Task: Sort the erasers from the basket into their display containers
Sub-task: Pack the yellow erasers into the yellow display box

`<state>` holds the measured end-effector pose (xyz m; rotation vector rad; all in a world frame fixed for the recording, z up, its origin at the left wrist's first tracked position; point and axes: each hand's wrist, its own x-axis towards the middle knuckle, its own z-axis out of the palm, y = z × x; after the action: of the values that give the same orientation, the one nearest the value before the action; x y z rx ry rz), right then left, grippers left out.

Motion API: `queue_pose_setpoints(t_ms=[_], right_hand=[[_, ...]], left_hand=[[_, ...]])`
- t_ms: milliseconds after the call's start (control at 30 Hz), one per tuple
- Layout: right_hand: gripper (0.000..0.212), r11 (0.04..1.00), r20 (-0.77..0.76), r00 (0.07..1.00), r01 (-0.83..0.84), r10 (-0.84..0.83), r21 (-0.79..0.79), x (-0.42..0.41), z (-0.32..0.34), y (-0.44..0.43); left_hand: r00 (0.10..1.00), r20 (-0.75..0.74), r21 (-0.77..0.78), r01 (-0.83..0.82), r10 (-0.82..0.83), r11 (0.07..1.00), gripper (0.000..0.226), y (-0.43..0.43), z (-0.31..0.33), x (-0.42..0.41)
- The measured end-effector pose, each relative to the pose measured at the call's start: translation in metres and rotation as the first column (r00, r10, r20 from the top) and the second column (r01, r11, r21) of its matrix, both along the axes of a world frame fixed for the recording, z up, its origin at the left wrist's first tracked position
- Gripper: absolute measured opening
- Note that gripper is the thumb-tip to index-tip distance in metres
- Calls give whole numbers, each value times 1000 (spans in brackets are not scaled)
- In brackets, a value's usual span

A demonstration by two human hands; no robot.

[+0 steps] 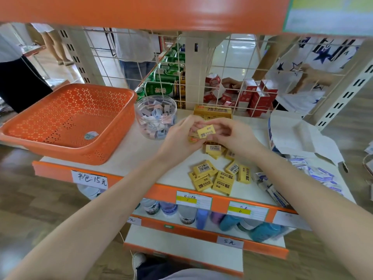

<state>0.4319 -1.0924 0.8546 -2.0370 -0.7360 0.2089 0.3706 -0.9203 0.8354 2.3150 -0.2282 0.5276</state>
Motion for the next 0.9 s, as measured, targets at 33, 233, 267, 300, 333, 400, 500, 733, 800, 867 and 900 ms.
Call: queue_pose_setpoints(t_ms=[33,233,267,300,333,400,500,733,800,867,900], right_hand=[[31,1000,6,1000,28,-28,-12,2,-1,-3],[22,932,136,980,183,-147,-312,27,6,-31],[24,911,153,978,187,-138,-367,31,8,-35],[27,895,159,979,183,-129,-406,35,8,-37],[29,880,159,980,177,-118,-440,38,8,-38],[34,853,158,983,163,-96,-497,40,6,-36],[36,851,165,982,163,-91,-498,40,-1,-28],[28,834,114,993,98,-43,-542,39,-10,-15],[26,815,82,997,47,1,-578,42,-10,-19],[24,797,59,998,17,23,-603,45,-9,-21],[25,787,55,998,10,31,-617,46,-9,-21]], left_hand=[[1000,-5,5,2,-1,1000,35,-1,-1,2],[987,-156,150,-25,48,988,29,0,-8,24],[979,-198,182,-9,46,983,31,1,-7,30],[968,-250,226,26,32,974,34,3,-7,35],[954,-300,290,83,8,954,36,5,-6,40],[929,-368,424,216,-51,879,37,7,-7,45],[937,-332,488,266,-104,831,33,12,-16,45],[967,-210,409,219,-143,886,30,22,-27,42],[966,-218,396,218,-139,892,29,23,-28,43],[969,-212,377,202,-128,904,29,24,-30,42],[971,-204,365,193,-123,911,28,24,-31,41]])
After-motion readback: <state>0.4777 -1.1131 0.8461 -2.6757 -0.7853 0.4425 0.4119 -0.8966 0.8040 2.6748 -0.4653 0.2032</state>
